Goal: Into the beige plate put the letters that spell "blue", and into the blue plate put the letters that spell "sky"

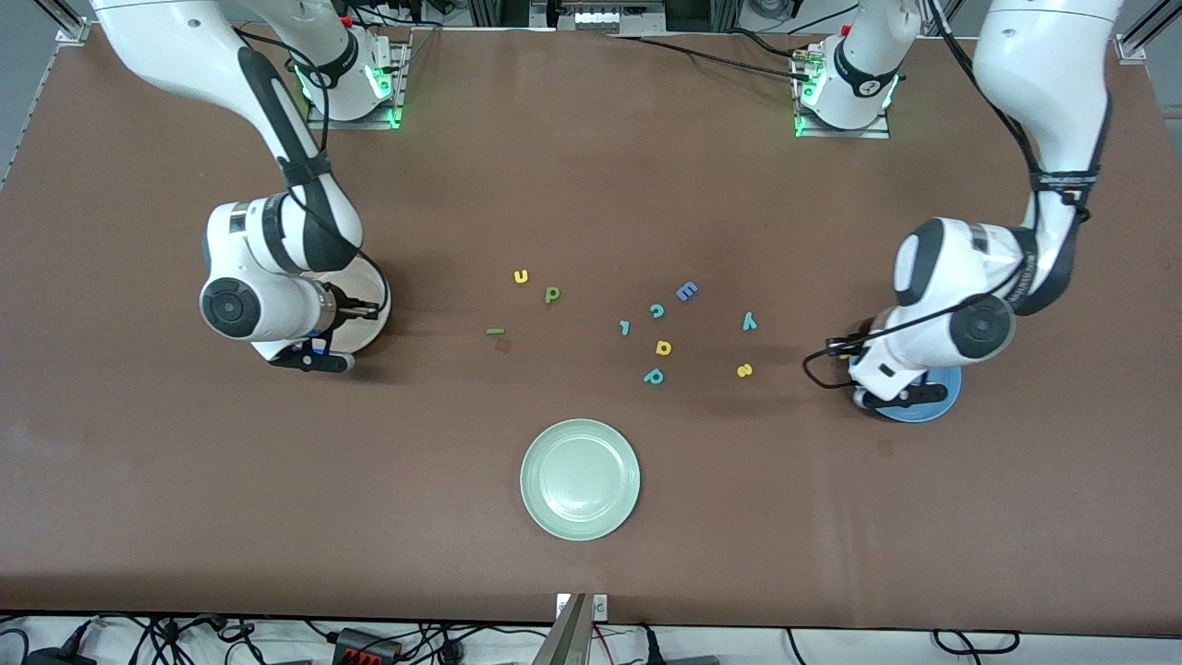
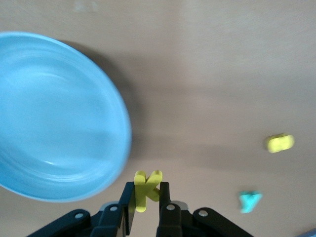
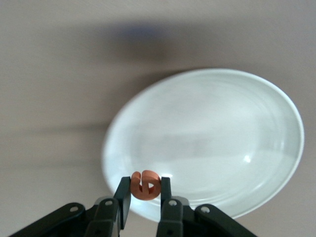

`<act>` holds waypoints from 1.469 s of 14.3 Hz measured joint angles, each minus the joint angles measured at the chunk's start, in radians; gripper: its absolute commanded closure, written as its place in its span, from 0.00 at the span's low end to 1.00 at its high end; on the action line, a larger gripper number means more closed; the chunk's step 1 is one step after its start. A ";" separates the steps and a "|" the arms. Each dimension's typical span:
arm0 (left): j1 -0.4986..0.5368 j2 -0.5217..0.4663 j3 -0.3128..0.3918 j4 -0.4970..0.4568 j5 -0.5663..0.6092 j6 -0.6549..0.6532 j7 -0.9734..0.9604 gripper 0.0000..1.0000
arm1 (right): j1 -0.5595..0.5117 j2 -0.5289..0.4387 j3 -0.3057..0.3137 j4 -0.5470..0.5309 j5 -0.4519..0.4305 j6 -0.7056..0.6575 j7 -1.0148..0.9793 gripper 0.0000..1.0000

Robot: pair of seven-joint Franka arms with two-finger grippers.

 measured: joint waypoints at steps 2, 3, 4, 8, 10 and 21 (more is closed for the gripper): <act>0.060 0.016 0.001 -0.006 0.004 0.008 0.133 0.93 | -0.019 0.003 0.000 -0.031 -0.001 0.012 -0.032 0.29; 0.082 0.028 0.001 -0.008 0.005 0.024 0.178 0.92 | -0.026 0.005 0.000 -0.041 -0.002 0.023 -0.038 0.00; 0.094 0.039 0.001 -0.011 0.005 0.042 0.204 0.85 | -0.034 0.007 0.000 -0.046 -0.003 0.029 -0.047 0.00; 0.094 0.064 -0.007 -0.021 0.005 0.067 0.219 0.00 | -0.052 -0.007 0.011 -0.019 -0.002 0.033 -0.142 0.00; 0.090 0.064 -0.017 -0.018 0.005 0.067 0.219 0.00 | -0.043 -0.017 0.068 0.008 -0.001 0.035 -0.214 0.00; -0.077 0.102 -0.125 0.140 0.004 0.071 -0.218 0.00 | 0.236 0.056 0.145 0.055 -0.039 0.309 -0.678 0.05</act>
